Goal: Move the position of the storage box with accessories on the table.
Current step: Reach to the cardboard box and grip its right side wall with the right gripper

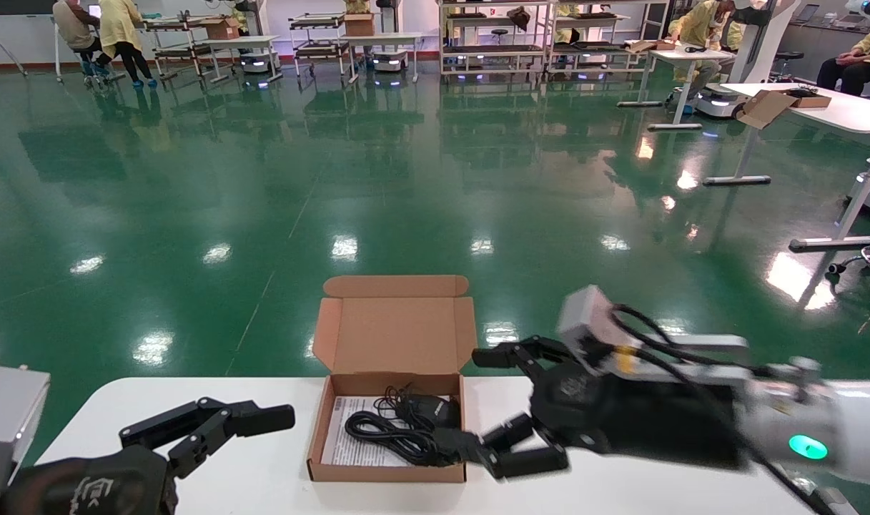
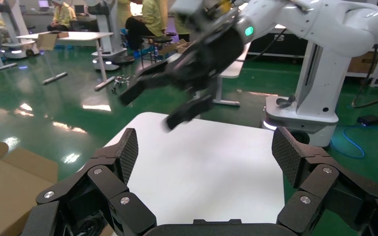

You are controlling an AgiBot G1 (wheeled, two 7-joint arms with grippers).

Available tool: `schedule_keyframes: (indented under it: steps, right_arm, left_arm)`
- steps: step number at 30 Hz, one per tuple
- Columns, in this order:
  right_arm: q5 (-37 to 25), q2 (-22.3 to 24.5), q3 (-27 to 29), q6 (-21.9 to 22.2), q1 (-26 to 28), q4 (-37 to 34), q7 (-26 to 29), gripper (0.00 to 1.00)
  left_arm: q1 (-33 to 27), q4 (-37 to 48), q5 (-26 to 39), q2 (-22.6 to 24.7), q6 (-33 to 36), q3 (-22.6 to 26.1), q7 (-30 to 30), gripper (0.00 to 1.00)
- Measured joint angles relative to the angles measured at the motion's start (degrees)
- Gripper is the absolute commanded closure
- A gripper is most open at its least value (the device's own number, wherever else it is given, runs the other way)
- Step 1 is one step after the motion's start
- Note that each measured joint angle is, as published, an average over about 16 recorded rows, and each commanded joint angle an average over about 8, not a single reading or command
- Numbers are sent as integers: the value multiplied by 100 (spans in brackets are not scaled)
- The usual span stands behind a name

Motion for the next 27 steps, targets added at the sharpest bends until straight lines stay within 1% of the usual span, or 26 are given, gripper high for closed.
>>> schedule_keyframes:
  steps: [6, 11, 15, 18, 21, 25, 27]
  right_arm:
    - [-548, -826, -261, 530, 429, -1198, -419, 0]
    - [-700, -1384, -293, 973, 609, -2091, -825, 0]
    - [-694, -1682, -250, 1241, 678, -2606, -1080, 0]
    - [-636, -1767, -186, 1372, 710, -2895, -1166, 0]
    - [-548, -1710, -107, 1426, 740, -3113, -1091, 0]
    - [-474, -1544, -36, 1477, 801, -3347, -748, 0]
    - [-442, -1437, -10, 1505, 830, -3427, -479, 0]
  left_arm:
    - [0, 0, 0, 0, 0, 0, 0, 0]
    - [0, 0, 0, 0, 0, 0, 0, 0]
    - [0, 0, 0, 0, -1, 0, 0, 0]
    - [1, 1, 0, 0, -1, 0, 0, 0]
    - [1, 1, 0, -1, -1, 0, 0, 0]
    - [1, 1, 0, -1, -2, 0, 0, 0]
    - [1, 1, 0, -1, -2, 0, 0, 0]
